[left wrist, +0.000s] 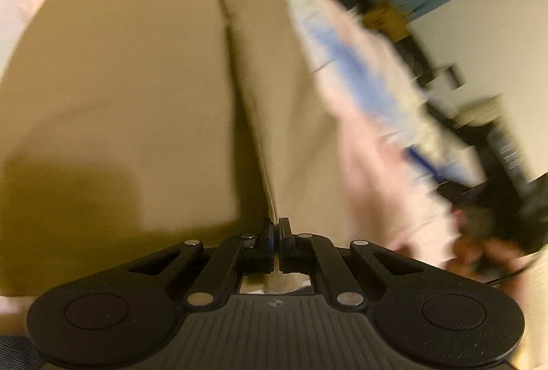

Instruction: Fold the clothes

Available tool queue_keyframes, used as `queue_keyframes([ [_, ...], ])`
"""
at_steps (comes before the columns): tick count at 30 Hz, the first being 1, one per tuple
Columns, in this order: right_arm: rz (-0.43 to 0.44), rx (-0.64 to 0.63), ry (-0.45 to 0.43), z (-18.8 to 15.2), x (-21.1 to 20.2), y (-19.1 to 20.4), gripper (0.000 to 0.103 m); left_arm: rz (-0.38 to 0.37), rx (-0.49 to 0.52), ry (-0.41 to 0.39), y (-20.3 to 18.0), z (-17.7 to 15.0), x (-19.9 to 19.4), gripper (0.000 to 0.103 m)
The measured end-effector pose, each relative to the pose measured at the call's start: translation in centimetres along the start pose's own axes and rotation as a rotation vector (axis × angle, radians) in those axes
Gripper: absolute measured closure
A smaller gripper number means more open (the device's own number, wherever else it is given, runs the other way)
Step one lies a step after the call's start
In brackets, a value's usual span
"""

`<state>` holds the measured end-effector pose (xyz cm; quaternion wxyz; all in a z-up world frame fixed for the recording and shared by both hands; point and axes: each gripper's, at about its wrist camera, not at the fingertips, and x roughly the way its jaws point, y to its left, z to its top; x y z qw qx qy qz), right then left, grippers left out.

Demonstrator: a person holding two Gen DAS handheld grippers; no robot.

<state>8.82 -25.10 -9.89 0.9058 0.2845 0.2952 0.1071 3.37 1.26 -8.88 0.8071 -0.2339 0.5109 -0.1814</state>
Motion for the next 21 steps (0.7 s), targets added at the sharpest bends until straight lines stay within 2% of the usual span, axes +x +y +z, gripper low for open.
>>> queue_keyframes([
  [2,-0.008,-0.020,-0.001,-0.1,0.0,0.3,0.016,0.060,0.035,0.004,0.0,-0.2,0.3,0.101],
  [6,-0.029,-0.063,0.000,-0.3,0.2,0.8,0.016,0.095,0.091,-0.015,-0.5,-0.5,-0.4,0.098],
  [8,-0.033,-0.087,0.001,-0.4,0.4,1.0,0.016,0.113,0.119,-0.026,-0.8,-0.7,-0.8,0.087],
  [10,-0.035,-0.108,-0.007,-0.4,0.3,1.3,0.016,0.126,0.153,-0.053,-1.8,-0.7,-1.3,0.066],
  [11,-0.035,-0.118,-0.012,-0.4,0.3,1.4,0.016,0.139,0.173,-0.074,-2.6,-0.8,-1.7,0.060],
  [13,-0.039,-0.140,-0.022,-0.5,0.1,1.7,0.016,0.168,0.214,-0.119,-4.3,-0.7,-2.4,0.037],
  [16,-0.045,-0.173,-0.037,-0.6,-0.2,2.3,0.016,0.212,0.281,-0.226,-6.4,0.0,-3.9,0.025],
  [21,-0.064,-0.210,-0.076,-0.8,-0.8,3.1,0.016,0.248,0.344,-0.335,-8.9,1.2,-5.8,0.021],
])
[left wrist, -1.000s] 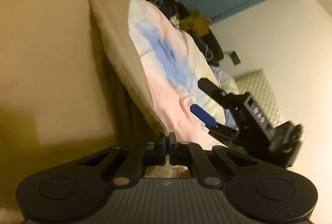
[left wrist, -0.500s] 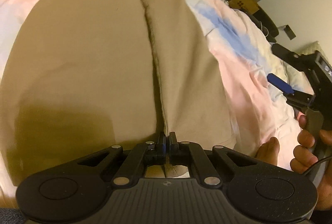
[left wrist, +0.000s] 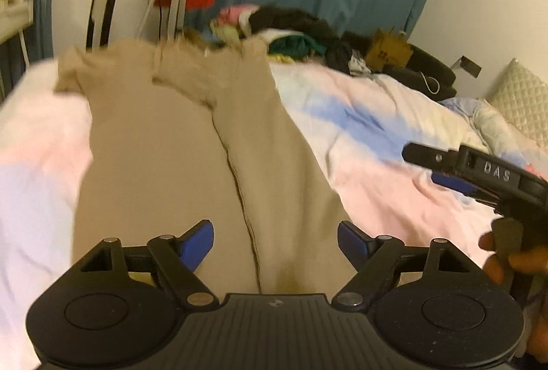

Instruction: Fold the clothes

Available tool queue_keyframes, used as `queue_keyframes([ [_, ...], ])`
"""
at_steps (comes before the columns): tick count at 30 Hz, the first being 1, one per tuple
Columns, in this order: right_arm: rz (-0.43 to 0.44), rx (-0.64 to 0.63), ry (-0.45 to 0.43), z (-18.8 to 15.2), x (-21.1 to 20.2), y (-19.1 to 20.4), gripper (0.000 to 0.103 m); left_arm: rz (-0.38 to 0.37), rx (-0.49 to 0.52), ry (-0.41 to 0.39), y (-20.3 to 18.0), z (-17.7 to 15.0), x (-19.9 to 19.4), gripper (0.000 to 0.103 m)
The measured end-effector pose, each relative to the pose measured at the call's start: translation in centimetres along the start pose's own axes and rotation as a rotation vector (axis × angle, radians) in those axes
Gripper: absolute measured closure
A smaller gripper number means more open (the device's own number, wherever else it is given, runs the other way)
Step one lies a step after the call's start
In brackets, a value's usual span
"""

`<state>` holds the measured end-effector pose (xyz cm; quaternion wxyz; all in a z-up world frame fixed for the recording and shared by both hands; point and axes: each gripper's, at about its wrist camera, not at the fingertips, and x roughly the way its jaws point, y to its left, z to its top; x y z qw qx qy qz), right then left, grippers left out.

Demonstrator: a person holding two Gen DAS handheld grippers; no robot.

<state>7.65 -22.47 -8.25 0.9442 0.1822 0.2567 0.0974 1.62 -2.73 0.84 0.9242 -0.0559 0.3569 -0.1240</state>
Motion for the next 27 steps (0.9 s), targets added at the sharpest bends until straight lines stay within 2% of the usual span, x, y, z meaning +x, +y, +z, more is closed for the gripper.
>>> queue_keyframes([
  [5,-0.010,-0.050,-0.028,0.0,-0.6,0.8,0.016,0.032,0.037,-0.067,-0.7,1.5,-0.9,0.013],
  [10,-0.027,-0.087,-0.061,0.1,-1.1,1.3,0.016,0.060,0.082,-0.154,-1.4,2.8,-1.7,0.000],
  [16,-0.044,-0.108,-0.087,-0.1,-1.3,1.7,0.016,0.103,0.121,-0.206,-1.0,3.0,-1.1,0.000],
  [27,-0.038,-0.101,-0.108,-0.7,-1.0,2.1,0.016,0.146,0.087,-0.233,2.5,3.1,-2.3,0.000],
])
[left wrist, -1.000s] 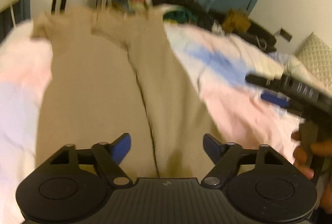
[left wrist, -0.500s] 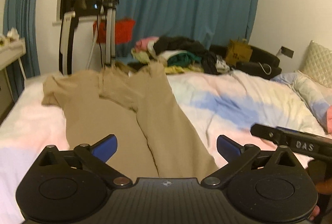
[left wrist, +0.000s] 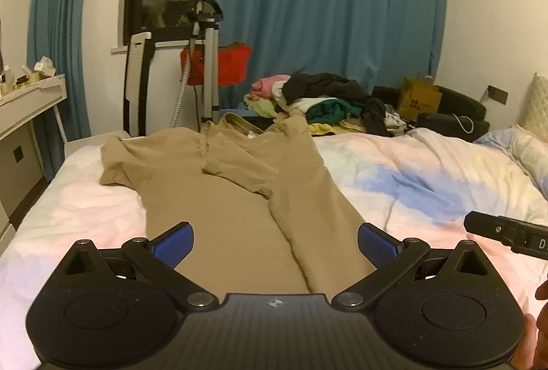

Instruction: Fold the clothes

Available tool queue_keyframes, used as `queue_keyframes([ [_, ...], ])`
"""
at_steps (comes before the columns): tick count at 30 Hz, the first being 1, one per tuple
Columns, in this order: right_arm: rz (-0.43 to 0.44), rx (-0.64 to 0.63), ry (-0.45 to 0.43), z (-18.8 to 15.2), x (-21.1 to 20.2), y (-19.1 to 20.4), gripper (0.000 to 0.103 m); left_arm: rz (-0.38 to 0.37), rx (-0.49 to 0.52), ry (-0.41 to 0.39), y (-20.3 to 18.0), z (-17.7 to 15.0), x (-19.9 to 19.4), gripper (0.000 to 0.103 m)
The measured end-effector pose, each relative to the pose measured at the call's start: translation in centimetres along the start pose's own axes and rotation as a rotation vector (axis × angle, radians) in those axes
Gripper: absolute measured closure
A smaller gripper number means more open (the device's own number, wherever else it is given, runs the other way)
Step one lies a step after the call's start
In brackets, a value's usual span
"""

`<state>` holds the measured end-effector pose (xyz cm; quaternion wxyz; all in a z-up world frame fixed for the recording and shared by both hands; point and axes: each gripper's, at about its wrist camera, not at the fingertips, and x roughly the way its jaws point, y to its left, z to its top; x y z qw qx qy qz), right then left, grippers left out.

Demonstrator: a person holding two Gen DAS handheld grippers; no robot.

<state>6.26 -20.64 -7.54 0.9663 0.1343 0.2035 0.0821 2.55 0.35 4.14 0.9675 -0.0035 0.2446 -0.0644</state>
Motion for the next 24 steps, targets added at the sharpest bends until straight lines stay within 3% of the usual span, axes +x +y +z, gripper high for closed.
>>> queue_keyframes([
  [5,0.017,-0.070,0.014,0.7,2.1,2.3,0.016,0.025,0.025,-0.036,2.5,0.0,-1.5,0.000],
  [9,0.078,-0.216,0.056,2.2,6.1,6.4,0.016,0.062,-0.058,-0.059,6.4,-0.1,-2.6,0.000],
  [15,0.226,-0.396,0.146,3.5,16.6,14.9,0.017,0.045,-0.271,-0.048,12.1,-0.7,-2.4,0.000],
  [20,0.374,-0.443,0.258,1.9,26.4,23.9,0.023,0.061,-0.364,-0.043,15.6,-1.9,-1.6,0.000],
  [24,0.477,-0.475,0.276,0.0,32.4,30.7,0.023,0.074,-0.432,-0.019,18.1,-2.9,-0.4,0.000],
])
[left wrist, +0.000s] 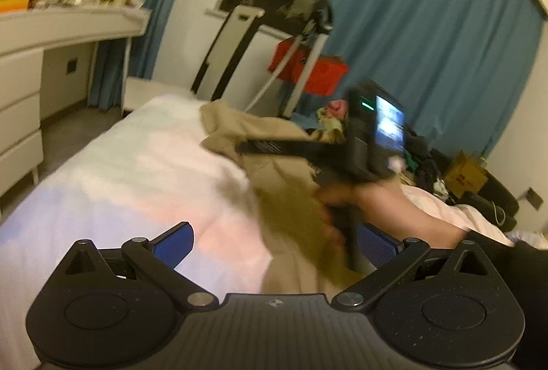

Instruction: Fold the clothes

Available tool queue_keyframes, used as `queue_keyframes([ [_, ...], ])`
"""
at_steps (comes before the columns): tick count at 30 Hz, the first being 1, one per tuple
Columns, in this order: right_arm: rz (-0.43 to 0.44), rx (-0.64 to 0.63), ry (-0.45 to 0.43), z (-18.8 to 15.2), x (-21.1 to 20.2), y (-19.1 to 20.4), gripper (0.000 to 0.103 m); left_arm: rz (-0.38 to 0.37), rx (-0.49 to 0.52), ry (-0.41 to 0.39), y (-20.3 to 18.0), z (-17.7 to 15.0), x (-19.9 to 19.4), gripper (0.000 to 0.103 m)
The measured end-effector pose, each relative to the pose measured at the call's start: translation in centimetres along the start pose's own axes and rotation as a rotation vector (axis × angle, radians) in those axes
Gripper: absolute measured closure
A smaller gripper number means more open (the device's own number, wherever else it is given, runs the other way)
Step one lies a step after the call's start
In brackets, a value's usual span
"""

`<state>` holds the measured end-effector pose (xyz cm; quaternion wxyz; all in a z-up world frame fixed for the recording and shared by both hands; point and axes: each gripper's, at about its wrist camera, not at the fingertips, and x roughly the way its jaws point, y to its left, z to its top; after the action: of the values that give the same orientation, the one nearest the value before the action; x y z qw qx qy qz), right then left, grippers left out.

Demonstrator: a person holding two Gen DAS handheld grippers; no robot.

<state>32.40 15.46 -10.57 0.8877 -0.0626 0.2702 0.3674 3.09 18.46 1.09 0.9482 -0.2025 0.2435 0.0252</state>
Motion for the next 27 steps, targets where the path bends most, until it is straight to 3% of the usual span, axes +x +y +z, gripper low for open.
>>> queue_keyframes([
  [2,0.020,-0.025,-0.001,1.1,3.6,0.9,0.023,0.007,-0.044,0.004,1.4,0.0,0.6,0.000],
  [6,-0.058,-0.080,-0.013,2.2,9.1,1.8,0.024,0.029,-0.130,0.028,4.0,-0.1,2.1,0.000],
  [7,-0.072,-0.061,-0.005,2.2,10.0,1.5,0.028,0.028,-0.140,0.038,4.3,-0.3,2.4,0.000],
  [9,-0.090,-0.016,0.000,2.2,11.1,0.6,0.043,0.025,-0.158,0.060,4.9,-0.5,3.0,0.000],
  [11,-0.098,0.011,-0.010,2.0,10.9,-0.3,0.076,0.028,-0.157,0.071,5.0,-0.8,3.3,0.000],
  [13,-0.114,0.033,-0.018,2.3,10.3,-1.2,0.095,0.031,-0.147,0.069,4.9,-1.0,3.3,0.000],
  [17,-0.143,0.062,-0.124,3.9,6.9,-2.8,0.096,0.033,-0.113,0.040,4.1,-1.3,2.4,0.000],
  [21,-0.204,0.170,-0.279,4.6,0.8,-7.0,0.096,0.010,-0.098,0.028,3.0,-1.5,1.7,0.000],
  [27,-0.346,0.391,-0.430,1.5,-6.9,-16.4,0.096,-0.035,-0.078,0.023,-0.2,-2.3,1.3,0.000],
])
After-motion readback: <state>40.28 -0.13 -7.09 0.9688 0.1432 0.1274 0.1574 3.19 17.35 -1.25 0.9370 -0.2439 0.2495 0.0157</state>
